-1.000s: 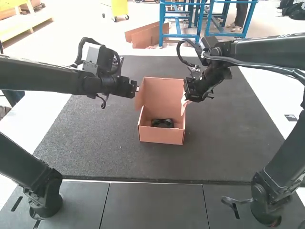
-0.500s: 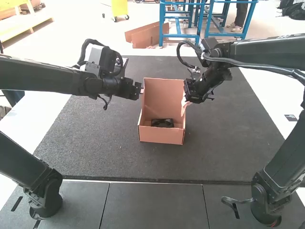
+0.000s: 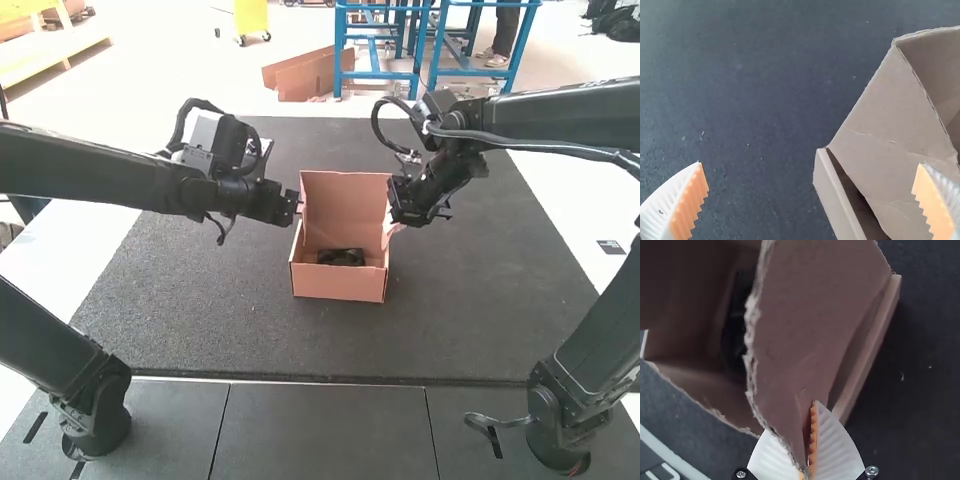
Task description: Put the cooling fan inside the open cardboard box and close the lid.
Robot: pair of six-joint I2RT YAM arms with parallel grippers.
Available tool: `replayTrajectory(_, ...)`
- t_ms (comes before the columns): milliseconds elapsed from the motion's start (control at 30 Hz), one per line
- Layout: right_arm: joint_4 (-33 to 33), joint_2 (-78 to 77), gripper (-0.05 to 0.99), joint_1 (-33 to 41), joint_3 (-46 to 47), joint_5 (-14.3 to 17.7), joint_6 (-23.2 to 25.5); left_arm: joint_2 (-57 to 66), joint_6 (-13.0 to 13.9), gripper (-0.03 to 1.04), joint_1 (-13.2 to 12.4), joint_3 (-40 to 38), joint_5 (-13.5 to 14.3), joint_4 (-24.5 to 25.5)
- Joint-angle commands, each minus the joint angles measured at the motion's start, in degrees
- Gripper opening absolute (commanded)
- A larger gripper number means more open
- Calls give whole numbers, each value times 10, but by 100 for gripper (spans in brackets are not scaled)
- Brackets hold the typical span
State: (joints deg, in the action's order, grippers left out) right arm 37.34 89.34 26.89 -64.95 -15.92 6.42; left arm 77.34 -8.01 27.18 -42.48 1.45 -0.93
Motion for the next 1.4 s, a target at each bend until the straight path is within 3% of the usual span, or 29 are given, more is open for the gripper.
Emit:
replayTrajectory(0, 2, -12, -1, 5, 7, 2, 5, -4, -4, 97, 5, 6, -9, -5)
replayTrajectory(600, -10, -15, -1, 8, 53, 5, -3, -23, -6, 97, 6, 14, -8, 15)
replayTrajectory(867, -10, -14, -1, 10, 60, 19, -11, -52, 0, 97, 2, 25, 3, 84)
replayTrajectory(900, -10, -14, 2, 10, 58, 19, -10, -53, 11, 97, -1, 26, 14, 101)
replayTrajectory(1033, -10, -14, 40, 10, 45, 20, 2, -67, 23, 97, -25, 28, 25, 123)
replayTrajectory(1200, -3, -15, 80, 10, 21, 23, 5, -82, 32, 97, -59, 20, 34, 96)
replayTrajectory(1367, 13, -20, 90, 5, 11, 25, 2, -77, 33, 97, -67, -4, 55, 65)
